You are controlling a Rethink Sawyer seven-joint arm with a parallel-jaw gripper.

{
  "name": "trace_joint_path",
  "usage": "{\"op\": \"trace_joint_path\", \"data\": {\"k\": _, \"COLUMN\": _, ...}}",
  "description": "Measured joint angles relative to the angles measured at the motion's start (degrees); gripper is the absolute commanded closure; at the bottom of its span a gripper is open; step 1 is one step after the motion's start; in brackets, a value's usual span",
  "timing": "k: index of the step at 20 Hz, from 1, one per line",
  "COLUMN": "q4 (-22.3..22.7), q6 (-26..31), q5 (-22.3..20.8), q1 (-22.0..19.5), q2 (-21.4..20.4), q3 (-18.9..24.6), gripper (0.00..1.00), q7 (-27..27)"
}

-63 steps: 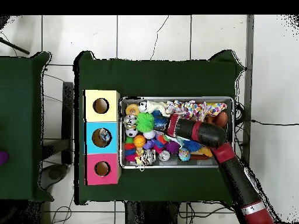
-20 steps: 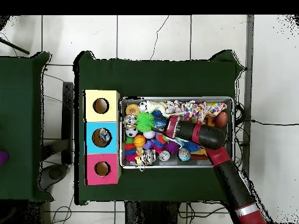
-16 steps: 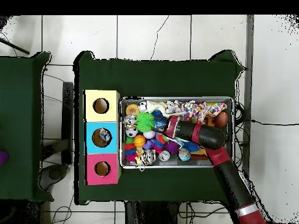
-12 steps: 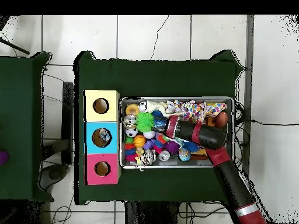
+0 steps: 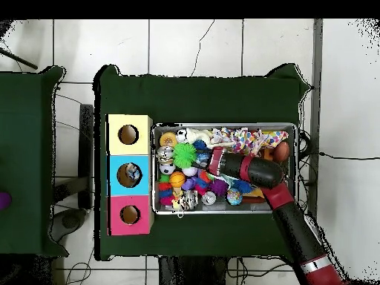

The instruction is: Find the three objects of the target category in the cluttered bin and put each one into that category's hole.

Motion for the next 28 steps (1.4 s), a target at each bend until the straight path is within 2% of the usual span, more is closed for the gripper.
{"op": "trace_joint_path", "data": {"k": 18, "q4": -0.3, "q6": 0.0, "q5": 0.0, "q1": 0.4, "q2": -0.3, "q3": -0.3, "gripper": 0.0, "q7": 0.0}}
{"op": "trace_joint_path", "data": {"k": 19, "q4": -0.3, "q6": 0.0, "q5": 0.0, "q1": 0.4, "q2": -0.3, "q3": -0.4, "gripper": 1.0, "q7": 0.0}}
{"op": "trace_joint_path", "data": {"k": 28, "q4": -0.6, "q6": 0.0, "q5": 0.1, "q1": 0.4, "q2": -0.3, "q3": -0.3, "gripper": 1.0, "q7": 0.0}}
